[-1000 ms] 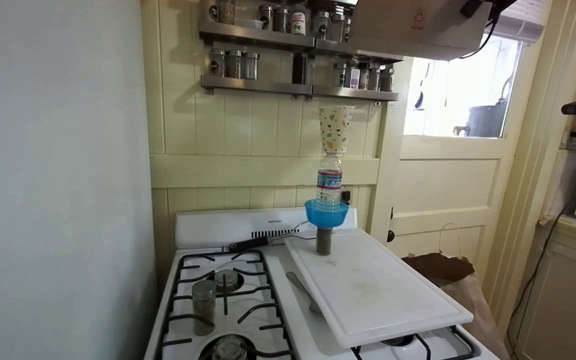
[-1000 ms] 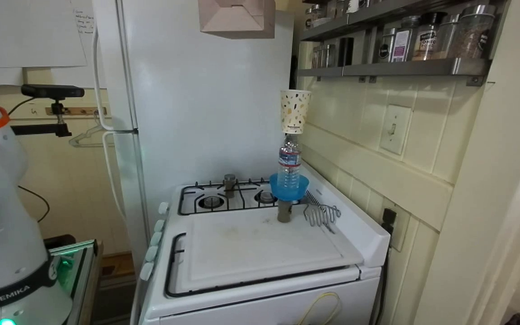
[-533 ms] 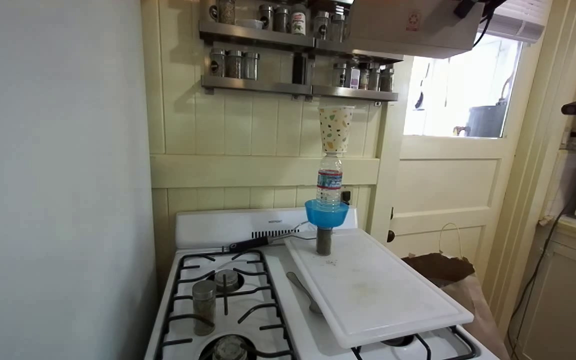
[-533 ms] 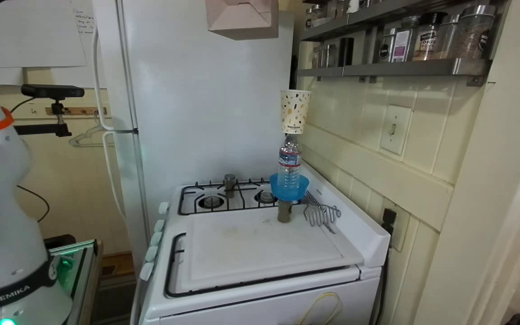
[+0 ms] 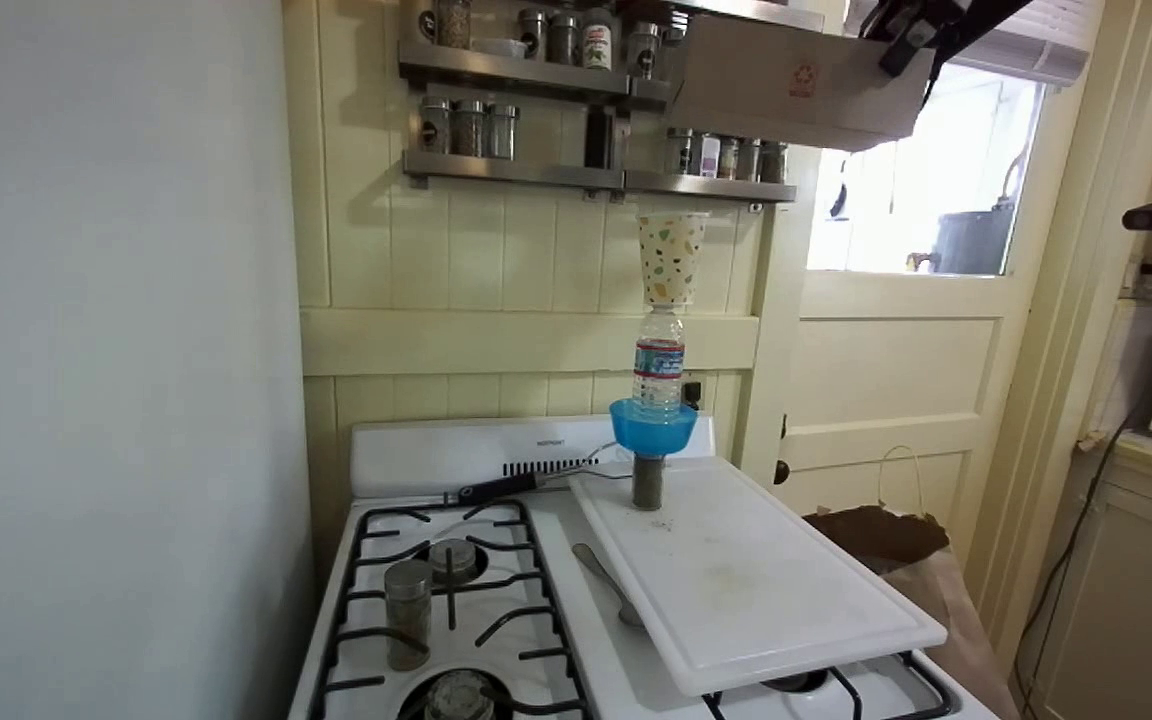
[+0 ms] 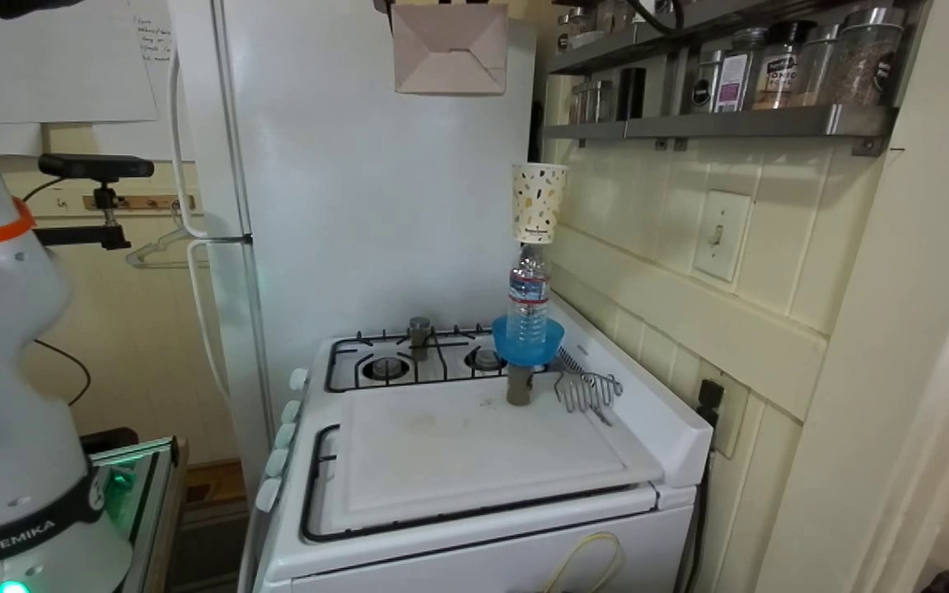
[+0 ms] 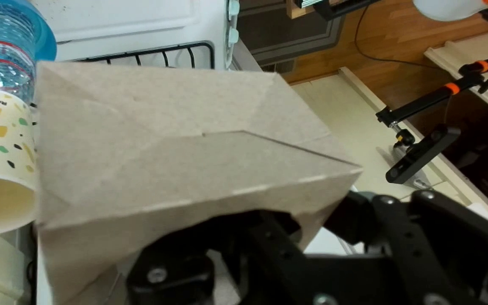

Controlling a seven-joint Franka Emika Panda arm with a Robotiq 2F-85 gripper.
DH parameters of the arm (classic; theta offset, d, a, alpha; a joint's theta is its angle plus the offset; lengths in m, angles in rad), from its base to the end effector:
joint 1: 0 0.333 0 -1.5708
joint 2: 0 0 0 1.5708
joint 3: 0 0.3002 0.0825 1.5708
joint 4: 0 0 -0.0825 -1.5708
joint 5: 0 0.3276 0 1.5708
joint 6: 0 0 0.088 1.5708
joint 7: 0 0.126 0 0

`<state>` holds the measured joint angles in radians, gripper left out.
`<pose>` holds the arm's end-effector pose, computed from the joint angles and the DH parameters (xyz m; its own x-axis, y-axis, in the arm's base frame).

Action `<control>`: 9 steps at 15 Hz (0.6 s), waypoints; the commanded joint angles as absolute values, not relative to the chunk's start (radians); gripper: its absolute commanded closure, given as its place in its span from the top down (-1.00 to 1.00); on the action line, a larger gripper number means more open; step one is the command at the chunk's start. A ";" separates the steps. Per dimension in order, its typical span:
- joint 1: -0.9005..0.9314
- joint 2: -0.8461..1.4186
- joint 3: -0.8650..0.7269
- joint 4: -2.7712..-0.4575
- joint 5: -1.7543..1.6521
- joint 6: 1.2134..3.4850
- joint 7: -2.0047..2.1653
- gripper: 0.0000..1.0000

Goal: Move the box to the left

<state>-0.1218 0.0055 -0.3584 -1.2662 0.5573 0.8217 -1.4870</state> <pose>0.3838 -0.1084 0.6784 0.3317 0.8158 0.4738 0.9133 -0.1519 -0.3779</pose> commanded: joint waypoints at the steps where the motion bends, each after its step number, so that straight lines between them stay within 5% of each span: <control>1: -0.178 0.051 -0.300 -1.261 0.556 0.822 -1.560 -1.00; 9: -0.249 0.115 -0.241 -1.121 0.564 0.824 -1.580 -1.00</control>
